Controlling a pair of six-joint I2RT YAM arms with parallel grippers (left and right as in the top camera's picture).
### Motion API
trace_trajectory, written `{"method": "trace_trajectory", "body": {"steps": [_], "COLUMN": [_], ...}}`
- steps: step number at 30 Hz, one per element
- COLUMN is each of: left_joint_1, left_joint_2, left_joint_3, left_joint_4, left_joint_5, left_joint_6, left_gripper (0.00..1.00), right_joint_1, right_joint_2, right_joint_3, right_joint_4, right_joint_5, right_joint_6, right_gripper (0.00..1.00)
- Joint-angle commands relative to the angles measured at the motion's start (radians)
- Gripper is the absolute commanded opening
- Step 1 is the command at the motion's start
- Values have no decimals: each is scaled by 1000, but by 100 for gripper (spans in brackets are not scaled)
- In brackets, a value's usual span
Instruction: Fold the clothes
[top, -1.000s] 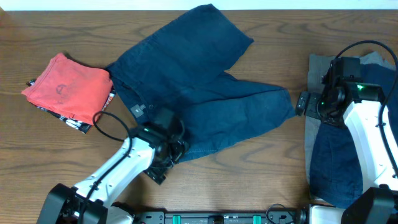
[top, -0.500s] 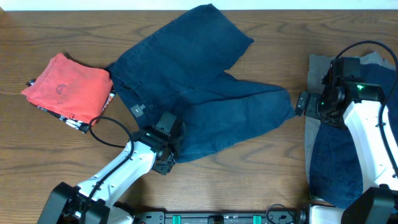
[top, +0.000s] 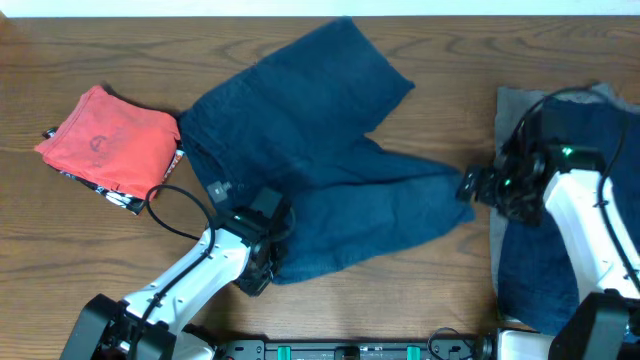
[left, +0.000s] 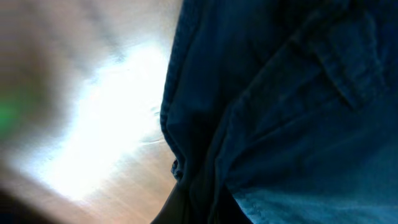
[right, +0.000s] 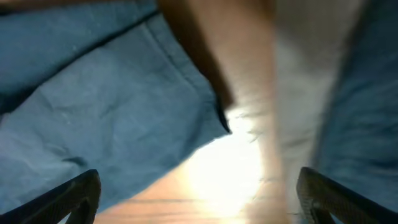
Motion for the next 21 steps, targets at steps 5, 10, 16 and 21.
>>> {"method": "trace_trajectory", "body": {"steps": [5,10,16,21], "left_joint_1": [-2,-2,-2,-2], "left_joint_2": [-44,-71,-82,-82], "left_joint_3": [-14,-14,-14,-14], "left_joint_4": [-62,-82,-79,-79], "left_joint_5": [73,73,69,69], "left_joint_6": [111,145,148,148], "left_gripper": [6,6,6,6], "right_joint_1": [0,0,0,0], "right_joint_2": [7,7,6,6], "right_joint_3": [-266,-343,-349,-349], "right_joint_4": [246,301,268,292], "right_joint_5": [-131,-122,-45,-19], "right_joint_6": [135,194,289,309], "right_gripper": [93,89,77,26]}}
